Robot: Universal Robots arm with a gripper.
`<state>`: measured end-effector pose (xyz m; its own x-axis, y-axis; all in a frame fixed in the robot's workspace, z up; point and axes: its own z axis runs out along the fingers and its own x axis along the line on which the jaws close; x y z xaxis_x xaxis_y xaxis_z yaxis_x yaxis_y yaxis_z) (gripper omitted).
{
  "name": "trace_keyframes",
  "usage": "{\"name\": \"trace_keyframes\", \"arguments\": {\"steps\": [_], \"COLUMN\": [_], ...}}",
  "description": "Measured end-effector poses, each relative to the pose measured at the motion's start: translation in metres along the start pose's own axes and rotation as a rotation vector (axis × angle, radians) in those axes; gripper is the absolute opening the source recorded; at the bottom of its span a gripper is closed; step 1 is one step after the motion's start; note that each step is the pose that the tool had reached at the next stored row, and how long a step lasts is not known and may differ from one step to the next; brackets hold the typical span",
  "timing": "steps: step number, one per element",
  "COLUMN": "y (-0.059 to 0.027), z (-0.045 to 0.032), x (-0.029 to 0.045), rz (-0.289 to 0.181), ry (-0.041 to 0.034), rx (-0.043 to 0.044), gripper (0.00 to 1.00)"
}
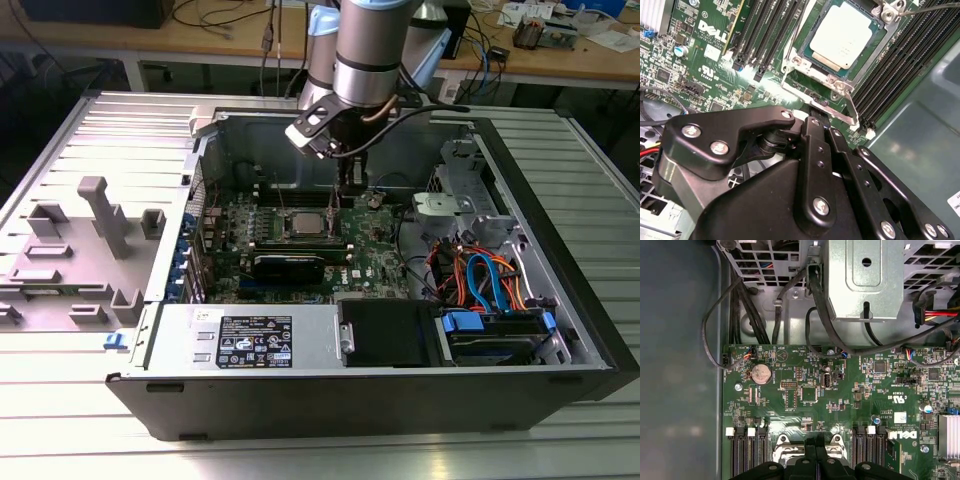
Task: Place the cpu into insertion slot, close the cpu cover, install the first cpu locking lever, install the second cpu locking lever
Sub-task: 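Close the cpu cover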
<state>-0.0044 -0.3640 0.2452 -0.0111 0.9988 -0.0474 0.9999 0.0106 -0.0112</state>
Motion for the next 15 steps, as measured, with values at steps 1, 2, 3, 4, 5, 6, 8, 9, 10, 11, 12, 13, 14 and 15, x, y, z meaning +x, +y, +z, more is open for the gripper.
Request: {"name": "trace_keyframes", "arguments": {"steps": [1, 2, 3, 4, 5, 6, 8, 9, 10, 11, 12, 13, 14, 15], "y": [-0.0007, -0.0011, -0.0017, -0.0022, -0.0027, -0.0032, -0.0042, -0.0054, -0.0061, -0.0069, -0.0078, -0.0084, -0.0084, -0.0085], "z": [0.0, 0.0, 0.0, 0.0, 0.0, 0.0, 0.0001, 0.0, 0.0001, 0.0001, 0.0001, 0.0001, 0.0001, 0.0001], "x": [0.0, 0.0, 0.0, 0.0, 0.0, 0.0, 0.0001, 0.0001, 0.0001, 0.0001, 0.0001, 0.0001, 0.0001, 0.0001], "rz": [0.0, 0.0, 0.0, 0.0, 0.0, 0.0, 0.0, 0.0, 0.0, 0.0, 0.0, 0.0, 0.0, 0.0], "ry": [0.0, 0.0, 0.0, 0.0, -0.0001, -0.0001, 0.0, -0.0001, 0.0, 0.0, 0.0, 0.0, 0.0, 0.0001], "rx": [0.0, 0.0, 0.0, 0.0, 0.0, 0.0, 0.0, 0.0, 0.0, 0.0, 0.0, 0.0, 0.0, 0.0], "gripper": [0.11, 0.11, 0.11, 0.11, 0.11, 0.11, 0.11, 0.11, 0.11, 0.11, 0.11, 0.11, 0.11, 0.11]}}
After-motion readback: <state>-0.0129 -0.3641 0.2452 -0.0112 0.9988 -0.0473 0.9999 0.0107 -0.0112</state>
